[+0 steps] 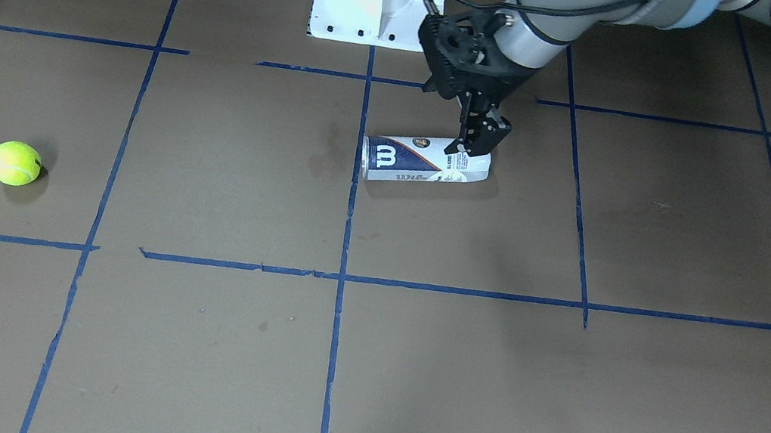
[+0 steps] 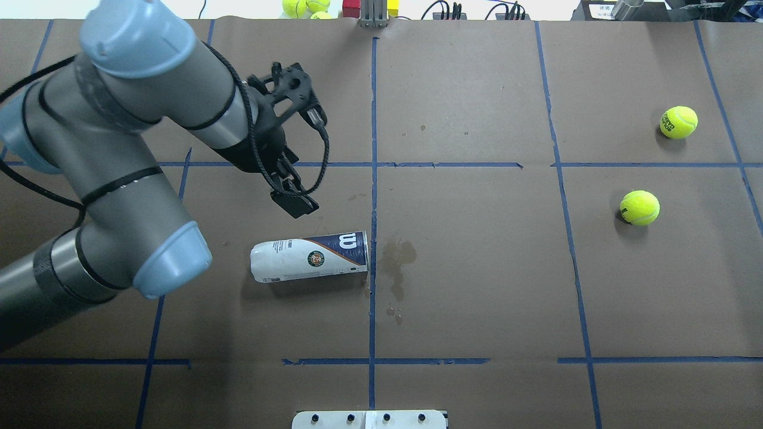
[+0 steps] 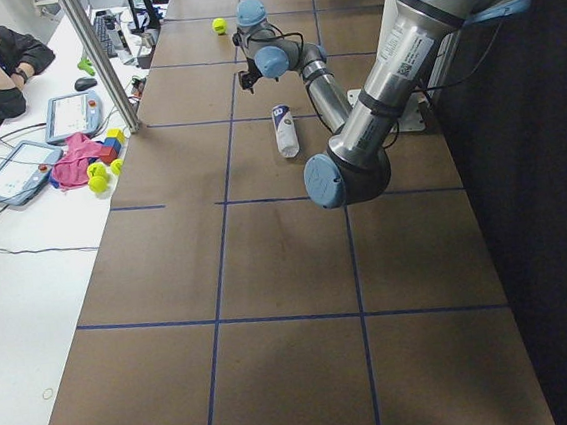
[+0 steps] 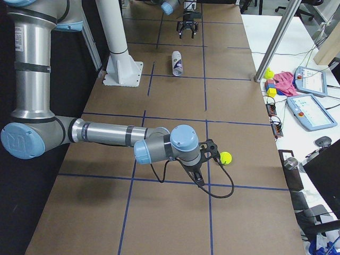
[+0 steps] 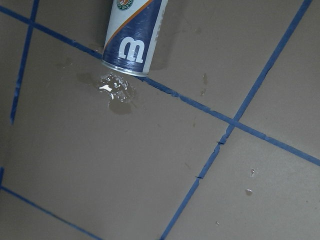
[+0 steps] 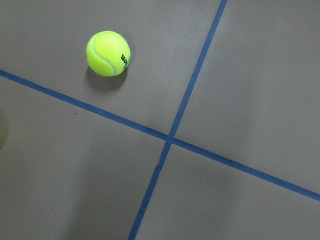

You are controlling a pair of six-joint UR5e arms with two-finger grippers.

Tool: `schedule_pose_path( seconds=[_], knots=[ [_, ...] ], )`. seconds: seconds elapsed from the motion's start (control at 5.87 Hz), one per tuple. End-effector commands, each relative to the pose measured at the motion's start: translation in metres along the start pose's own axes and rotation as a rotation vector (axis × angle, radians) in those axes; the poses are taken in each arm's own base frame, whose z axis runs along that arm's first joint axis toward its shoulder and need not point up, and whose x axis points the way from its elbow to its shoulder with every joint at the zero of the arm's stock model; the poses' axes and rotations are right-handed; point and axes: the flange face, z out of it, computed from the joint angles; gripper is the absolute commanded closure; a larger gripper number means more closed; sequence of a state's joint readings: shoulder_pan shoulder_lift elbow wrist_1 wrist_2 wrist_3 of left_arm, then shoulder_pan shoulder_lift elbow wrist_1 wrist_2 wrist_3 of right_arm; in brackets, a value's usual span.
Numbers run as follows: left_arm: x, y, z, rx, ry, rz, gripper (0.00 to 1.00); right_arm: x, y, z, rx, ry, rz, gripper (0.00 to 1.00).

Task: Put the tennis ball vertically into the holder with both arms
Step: 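Move the left gripper down to the open end of the Wilson can, then grasp the Wilson can near its open end with the left gripper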

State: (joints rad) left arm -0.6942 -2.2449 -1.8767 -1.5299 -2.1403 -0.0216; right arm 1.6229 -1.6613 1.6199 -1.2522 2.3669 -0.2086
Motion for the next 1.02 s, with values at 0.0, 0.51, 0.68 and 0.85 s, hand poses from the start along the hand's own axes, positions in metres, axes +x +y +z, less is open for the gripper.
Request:
schedule_pose_path(
  seconds=[0.0,0.51,0.68,0.85],
  knots=[
    [0.036,-0.013,0.03,-0.16,-0.073,0.06,0.0,0.0,0.0,0.0,-0.001,0.0,-0.001,0.0],
    [0.093,-0.035,0.098,-0.298,-0.189,0.166,0.0,0.001,0.001,0.001,-0.002,0.0,0.0,0.0],
    [0.091,-0.051,0.118,-0.332,-0.217,0.165,0.0,0.001,0.001,0.001,-0.003,-0.001,0.001,0.0],
    [0.108,-0.045,0.144,-0.368,-0.215,0.187,0.0,0.001,0.001,0.001,-0.003,-0.001,0.001,0.0]
  ],
)
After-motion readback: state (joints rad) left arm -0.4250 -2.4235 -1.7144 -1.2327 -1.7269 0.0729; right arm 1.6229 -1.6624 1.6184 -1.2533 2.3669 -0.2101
